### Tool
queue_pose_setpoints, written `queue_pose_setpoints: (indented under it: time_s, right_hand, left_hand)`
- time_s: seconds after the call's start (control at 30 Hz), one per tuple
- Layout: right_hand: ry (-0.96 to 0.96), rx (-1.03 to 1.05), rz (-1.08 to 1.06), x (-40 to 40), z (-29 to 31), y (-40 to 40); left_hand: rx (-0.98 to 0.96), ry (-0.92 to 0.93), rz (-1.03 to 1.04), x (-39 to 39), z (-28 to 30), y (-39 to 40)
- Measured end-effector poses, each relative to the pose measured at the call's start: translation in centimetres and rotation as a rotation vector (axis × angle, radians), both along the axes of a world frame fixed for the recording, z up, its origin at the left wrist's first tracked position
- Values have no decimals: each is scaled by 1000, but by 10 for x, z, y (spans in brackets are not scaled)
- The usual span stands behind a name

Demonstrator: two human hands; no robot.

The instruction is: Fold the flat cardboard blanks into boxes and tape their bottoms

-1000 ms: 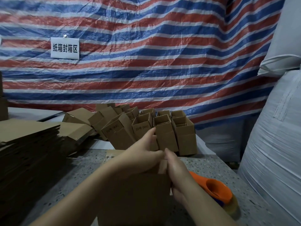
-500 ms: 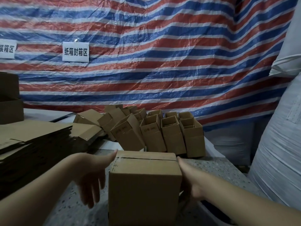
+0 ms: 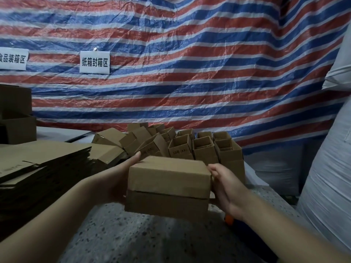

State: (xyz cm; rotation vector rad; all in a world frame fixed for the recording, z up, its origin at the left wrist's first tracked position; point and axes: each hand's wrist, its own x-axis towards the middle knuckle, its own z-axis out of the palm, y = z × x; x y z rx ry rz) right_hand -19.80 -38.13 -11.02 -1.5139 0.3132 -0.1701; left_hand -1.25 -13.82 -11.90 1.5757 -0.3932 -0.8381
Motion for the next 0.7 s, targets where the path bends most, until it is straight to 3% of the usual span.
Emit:
queue_pose_setpoints:
  time_s: [0.2,0.37,0.5,0.7]
  right_hand:
    - [-170,-258,-16,7,-13,-14]
    - [-208,-394,-92,15,-42,-15]
    - [-199,-336,-158,26,-57,-11]
    - [-60,-286,-159,32,-87,3]
  left_hand:
    - [-100,-122,10,-12,-11,-5]
    - [-177,-392,86,-26,-31,-9]
    - [-169,-560,86,-32,-46,-6]
    - [-130,-546,63,-40,-69,-2]
